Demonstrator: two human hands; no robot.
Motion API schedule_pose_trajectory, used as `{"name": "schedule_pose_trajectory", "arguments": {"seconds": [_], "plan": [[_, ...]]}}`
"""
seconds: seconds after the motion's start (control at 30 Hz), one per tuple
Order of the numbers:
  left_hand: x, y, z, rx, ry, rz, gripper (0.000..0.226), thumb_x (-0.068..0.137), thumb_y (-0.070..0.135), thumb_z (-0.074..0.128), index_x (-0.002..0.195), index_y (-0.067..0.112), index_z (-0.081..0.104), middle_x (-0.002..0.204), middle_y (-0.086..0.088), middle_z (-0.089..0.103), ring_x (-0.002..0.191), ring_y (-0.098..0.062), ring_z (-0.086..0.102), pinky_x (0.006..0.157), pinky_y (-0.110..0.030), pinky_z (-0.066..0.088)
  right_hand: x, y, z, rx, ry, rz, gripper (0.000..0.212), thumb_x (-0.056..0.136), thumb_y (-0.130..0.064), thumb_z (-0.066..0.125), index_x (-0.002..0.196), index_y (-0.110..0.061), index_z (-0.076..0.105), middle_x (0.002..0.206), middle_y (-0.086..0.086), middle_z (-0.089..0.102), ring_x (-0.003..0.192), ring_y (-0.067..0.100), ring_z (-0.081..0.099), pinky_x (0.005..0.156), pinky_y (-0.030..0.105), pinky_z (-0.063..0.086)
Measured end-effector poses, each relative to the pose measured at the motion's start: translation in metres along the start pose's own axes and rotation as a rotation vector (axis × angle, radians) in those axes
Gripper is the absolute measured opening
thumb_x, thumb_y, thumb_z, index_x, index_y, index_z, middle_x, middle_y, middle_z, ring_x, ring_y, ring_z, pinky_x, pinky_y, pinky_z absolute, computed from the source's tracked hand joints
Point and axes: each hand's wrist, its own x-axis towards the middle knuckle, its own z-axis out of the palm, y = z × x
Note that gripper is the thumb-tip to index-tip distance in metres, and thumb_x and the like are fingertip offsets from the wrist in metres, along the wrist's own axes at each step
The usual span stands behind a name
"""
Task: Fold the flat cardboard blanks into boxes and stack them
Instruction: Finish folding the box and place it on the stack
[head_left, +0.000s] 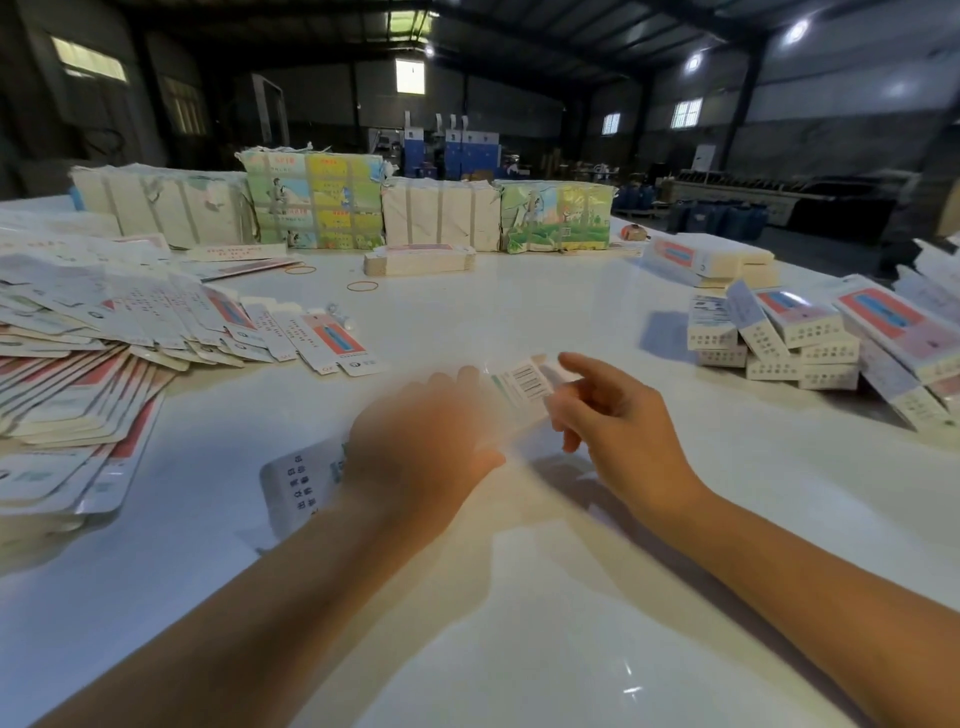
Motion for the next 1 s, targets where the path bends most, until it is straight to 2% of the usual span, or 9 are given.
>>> {"name": "schedule_pose_trajectory", "arguments": {"seconds": [0.1, 0.17, 0.27, 0.5, 0.63, 0.77, 0.83, 0.9, 1.0], "plan": [[0.0, 0.003, 0.001, -0.021, -0.01, 0.047, 0.077, 0.05, 0.056, 0.082, 0.103, 0.001, 0.069, 0.068, -0.008, 0.064, 0.05, -0.019, 0.058, 0.042, -0.019, 0.038, 0.001, 0.001, -0.001, 0.013, -0.064, 0.102, 0.054, 0.094, -0.008, 0.054, 0.144, -0.02, 0.037, 0.067, -0.008, 0.065, 0.053, 0.002, 0.052, 0.054, 0.017, 0.045], [-0.001, 0.004, 0.001, -0.024, -0.018, 0.062, 0.077, 0.05, 0.054, 0.084, 0.103, 0.0, 0.069, 0.068, -0.009, 0.065, 0.05, -0.021, 0.058, 0.041, -0.021, 0.041, 0.001, -0.001, 0.001, -0.059, -0.092, 0.093, 0.038, 0.095, -0.009, 0.051, 0.132, -0.017, 0.052, 0.076, -0.005, 0.066, 0.054, 0.0, 0.054, 0.054, 0.015, 0.043], [-0.001, 0.004, 0.001, -0.041, -0.012, 0.07, 0.077, 0.05, 0.052, 0.084, 0.103, -0.001, 0.068, 0.069, -0.01, 0.065, 0.05, -0.022, 0.059, 0.041, -0.022, 0.042, 0.001, 0.0, 0.0, -0.128, -0.069, 0.006, 0.016, 0.094, -0.007, 0.05, 0.092, -0.008, 0.065, 0.075, -0.005, 0.067, 0.052, -0.001, 0.054, 0.052, 0.013, 0.04], [-0.003, 0.004, 0.003, -0.026, -0.02, 0.137, 0.079, 0.047, 0.054, 0.085, 0.103, 0.001, 0.069, 0.071, -0.009, 0.065, 0.051, -0.02, 0.058, 0.042, -0.021, 0.041, 0.001, 0.0, -0.003, -0.421, -0.162, -0.059, 0.02, 0.096, -0.01, 0.045, 0.077, -0.013, 0.048, 0.091, -0.003, 0.066, 0.075, 0.004, 0.058, 0.055, 0.015, 0.045], [-0.004, 0.002, 0.005, -0.043, -0.018, 0.153, 0.079, 0.049, 0.053, 0.085, 0.105, 0.001, 0.068, 0.072, -0.009, 0.065, 0.052, -0.021, 0.059, 0.042, -0.022, 0.042, 0.003, 0.002, -0.007, -0.304, -0.233, -0.012, 0.02, 0.094, -0.004, 0.047, 0.075, -0.012, 0.045, 0.093, 0.005, 0.069, 0.062, 0.001, 0.055, 0.054, 0.017, 0.039], [-0.003, 0.003, 0.002, -0.051, 0.014, 0.103, 0.076, 0.051, 0.052, 0.084, 0.104, 0.0, 0.068, 0.071, -0.009, 0.065, 0.051, -0.021, 0.059, 0.042, -0.022, 0.042, 0.007, -0.001, -0.013, -0.475, -0.109, -0.128, 0.008, 0.087, -0.018, 0.063, 0.088, -0.013, 0.057, 0.102, 0.0, 0.061, 0.071, 0.003, 0.053, 0.06, 0.012, 0.042], [-0.002, 0.003, 0.001, -0.071, 0.032, 0.069, 0.076, 0.051, 0.05, 0.084, 0.104, -0.002, 0.068, 0.07, -0.01, 0.065, 0.051, -0.022, 0.059, 0.041, -0.022, 0.042, 0.01, -0.001, -0.016, -0.563, 0.031, -0.17, 0.05, 0.08, -0.033, 0.073, 0.122, -0.022, 0.05, 0.117, -0.005, 0.047, 0.09, 0.004, 0.048, 0.076, 0.012, 0.043], [-0.002, 0.003, 0.0, -0.078, 0.037, 0.054, 0.076, 0.051, 0.05, 0.085, 0.104, -0.002, 0.067, 0.07, -0.01, 0.064, 0.051, -0.022, 0.059, 0.041, -0.023, 0.042, 0.013, -0.001, -0.015, -0.291, 0.017, 0.07, 0.084, 0.075, -0.031, 0.078, 0.143, -0.028, 0.027, 0.119, -0.001, 0.049, 0.095, 0.013, 0.052, 0.077, 0.024, 0.048], [-0.003, 0.005, -0.001, -0.069, 0.04, 0.055, 0.077, 0.051, 0.051, 0.084, 0.106, 0.0, 0.067, 0.072, -0.009, 0.065, 0.053, -0.021, 0.06, 0.041, -0.022, 0.041, 0.013, -0.007, -0.012, 0.443, -0.21, 0.533, 0.055, 0.072, -0.014, 0.073, 0.122, -0.006, 0.051, 0.097, 0.015, 0.069, 0.077, 0.025, 0.069, 0.063, 0.033, 0.057]]}}
